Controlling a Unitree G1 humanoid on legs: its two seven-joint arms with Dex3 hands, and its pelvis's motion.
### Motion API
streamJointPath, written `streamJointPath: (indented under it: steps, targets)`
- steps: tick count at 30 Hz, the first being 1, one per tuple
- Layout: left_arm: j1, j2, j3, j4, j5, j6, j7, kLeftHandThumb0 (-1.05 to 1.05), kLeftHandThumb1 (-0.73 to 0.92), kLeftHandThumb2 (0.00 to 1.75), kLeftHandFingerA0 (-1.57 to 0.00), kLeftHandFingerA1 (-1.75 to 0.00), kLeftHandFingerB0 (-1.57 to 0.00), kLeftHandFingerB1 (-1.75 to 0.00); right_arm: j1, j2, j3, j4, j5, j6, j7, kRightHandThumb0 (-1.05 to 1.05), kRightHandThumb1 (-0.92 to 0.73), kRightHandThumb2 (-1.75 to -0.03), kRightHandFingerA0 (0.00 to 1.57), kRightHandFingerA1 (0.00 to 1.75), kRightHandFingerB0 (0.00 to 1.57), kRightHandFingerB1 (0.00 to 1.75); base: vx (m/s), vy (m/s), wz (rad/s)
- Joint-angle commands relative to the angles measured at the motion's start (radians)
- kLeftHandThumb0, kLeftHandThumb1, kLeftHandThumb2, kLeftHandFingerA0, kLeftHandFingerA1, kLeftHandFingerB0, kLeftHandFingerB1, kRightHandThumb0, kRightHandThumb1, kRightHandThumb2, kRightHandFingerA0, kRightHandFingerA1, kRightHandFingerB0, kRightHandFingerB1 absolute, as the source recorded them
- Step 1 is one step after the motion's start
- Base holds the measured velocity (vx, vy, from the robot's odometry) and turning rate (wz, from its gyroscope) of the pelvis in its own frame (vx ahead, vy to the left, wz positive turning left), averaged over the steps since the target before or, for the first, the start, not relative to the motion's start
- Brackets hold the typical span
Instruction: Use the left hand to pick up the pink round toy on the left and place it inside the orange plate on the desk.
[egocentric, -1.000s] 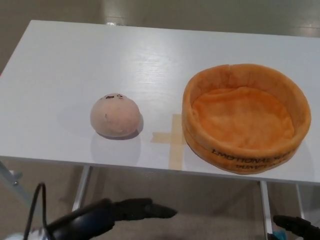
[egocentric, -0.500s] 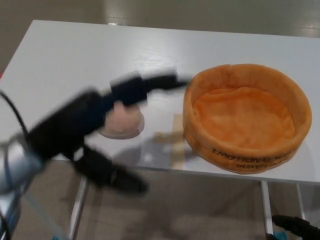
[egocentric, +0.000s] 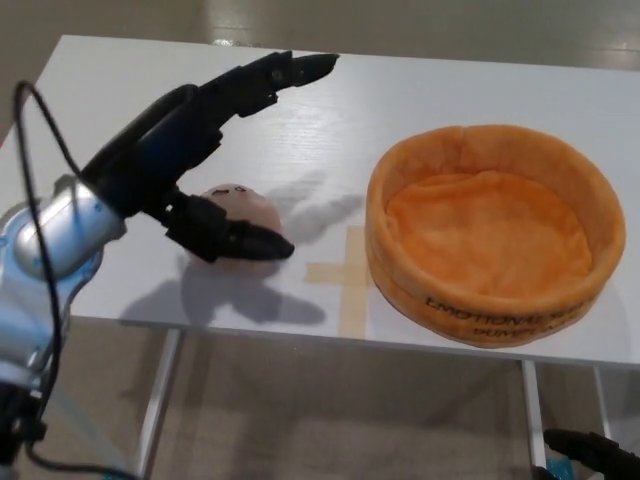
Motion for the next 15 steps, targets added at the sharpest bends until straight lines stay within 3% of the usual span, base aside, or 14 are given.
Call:
streamJointPath:
  steps: [1, 7, 8, 9, 11, 14, 15]
  targets:
    - [-0.172, 0.011, -0.161, 0.405, 0.396, -0.098, 0.313, -0.59, 0.37, 0.73, 0.00, -0.08, -0.07, -0.24, 0.010, -0.001, -0.001, 0.003, 0.005, -0.009, 0.006, -0.23, -0.56, -0.56, 0.61, 0.63, 0.61, 0.49, 0.00, 0.000, 0.00]
    - [-0.197, 0.008, -0.248, 0.535, 0.441, -0.058, 0.356, -0.55, 0.36, 0.69, 0.00, -0.06, -0.07, -0.23, 0.010, -0.002, -0.001, 0.004, 0.004, 0.000, 0.004, -0.24, -0.56, -0.56, 0.61, 0.61, 0.60, 0.49, 0.00, 0.000, 0.00]
    - [-0.197, 0.007, -0.257, 0.549, 0.445, -0.059, 0.365, -0.53, 0.35, 0.72, 0.00, -0.13, -0.08, -0.27, 0.011, -0.002, -0.001, 0.004, 0.005, -0.002, 0.006, -0.23, -0.56, -0.56, 0.61, 0.61, 0.60, 0.49, 0.00, 0.000, 0.00]
    - [-0.200, 0.005, -0.269, 0.571, 0.451, -0.061, 0.377, -0.53, 0.42, 0.55, 0.00, -0.21, -0.08, -0.26, 0.011, -0.002, -0.002, 0.004, 0.006, -0.004, 0.007, -0.23, -0.56, -0.56, 0.59, 0.62, 0.61, 0.49, 0.00, 0.000, 0.00]
    - [-0.208, 0.000, -0.296, 0.618, 0.463, -0.067, 0.407, -0.52, 0.42, 0.53, -0.01, -0.25, -0.09, -0.27, 0.011, -0.003, -0.003, 0.004, 0.007, -0.007, 0.010, -0.23, -0.57, -0.56, 0.59, 0.61, 0.60, 0.49, 0.00, 0.000, 0.00]
    - [-0.215, -0.004, -0.318, 0.658, 0.469, -0.080, 0.442, -0.51, 0.41, 0.53, -0.02, -0.26, -0.10, -0.27, 0.010, -0.004, -0.004, 0.004, 0.008, -0.007, 0.013, -0.24, -0.56, -0.56, 0.59, 0.61, 0.60, 0.49, 0.00, 0.000, 0.00]
    - [-0.213, -0.007, -0.321, 0.663, 0.466, -0.075, 0.438, -0.50, 0.34, 0.68, -0.05, -0.22, -0.09, -0.29, 0.009, -0.003, -0.004, 0.004, 0.008, -0.005, 0.011, -0.23, -0.56, -0.56, 0.60, 0.60, 0.60, 0.48, 0.00, 0.000, 0.00]
